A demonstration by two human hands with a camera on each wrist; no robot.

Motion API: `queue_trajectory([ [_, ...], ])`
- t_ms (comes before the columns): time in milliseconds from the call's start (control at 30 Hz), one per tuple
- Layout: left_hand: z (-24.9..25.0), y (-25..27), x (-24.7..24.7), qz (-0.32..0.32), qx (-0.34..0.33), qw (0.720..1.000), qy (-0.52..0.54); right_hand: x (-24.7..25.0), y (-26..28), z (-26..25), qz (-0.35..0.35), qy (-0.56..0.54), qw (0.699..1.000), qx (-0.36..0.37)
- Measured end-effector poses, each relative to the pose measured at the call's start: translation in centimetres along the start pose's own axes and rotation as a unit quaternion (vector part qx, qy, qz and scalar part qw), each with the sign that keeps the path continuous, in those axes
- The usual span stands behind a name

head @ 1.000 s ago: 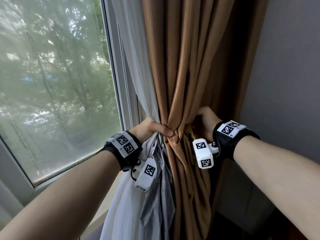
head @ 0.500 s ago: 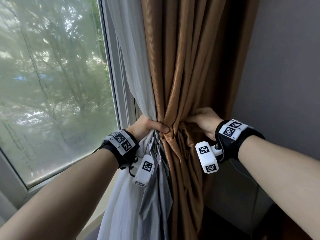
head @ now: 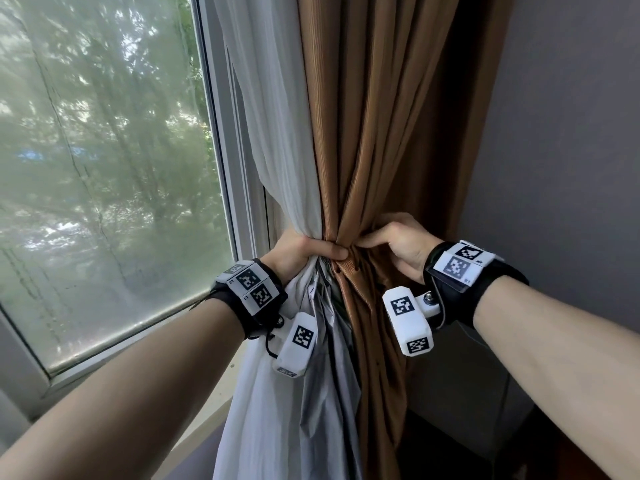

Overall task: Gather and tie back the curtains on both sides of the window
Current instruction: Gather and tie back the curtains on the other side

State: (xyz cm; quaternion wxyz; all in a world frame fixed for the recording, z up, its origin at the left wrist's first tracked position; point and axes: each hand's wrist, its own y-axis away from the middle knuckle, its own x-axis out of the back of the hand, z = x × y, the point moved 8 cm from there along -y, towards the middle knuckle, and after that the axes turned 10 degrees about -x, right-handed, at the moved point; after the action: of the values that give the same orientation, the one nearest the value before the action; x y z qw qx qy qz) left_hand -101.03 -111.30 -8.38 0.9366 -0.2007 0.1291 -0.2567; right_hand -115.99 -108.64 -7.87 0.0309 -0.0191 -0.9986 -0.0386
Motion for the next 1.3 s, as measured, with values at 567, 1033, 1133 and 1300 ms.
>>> queue_trajectory([
  [567,-0.4,-0.9,-0.4,-0.056,0.016,0.998,-0.005,-0.2,0.0,-0.5,-0.022,0.048,0.998,-0.015],
  [1033,-0.1,-0.2,-0.1,-0.096,0.035,0.995,0.016,1.0,-2.3,1.1,0.008,-0.178,0.974,-0.142],
  [1133,-0.2,0.4,-0.6,-0.119,0.050,0.991,0.027,1.9,-5.8,3.7,-0.019,-0.166,0.969,-0.184],
  [1300,-0.6,0.4,-0.3,-0.119,0.076,0.989,0.042,-0.9,-4.4,2.4,-0.080,-0.167,0.965,-0.187],
])
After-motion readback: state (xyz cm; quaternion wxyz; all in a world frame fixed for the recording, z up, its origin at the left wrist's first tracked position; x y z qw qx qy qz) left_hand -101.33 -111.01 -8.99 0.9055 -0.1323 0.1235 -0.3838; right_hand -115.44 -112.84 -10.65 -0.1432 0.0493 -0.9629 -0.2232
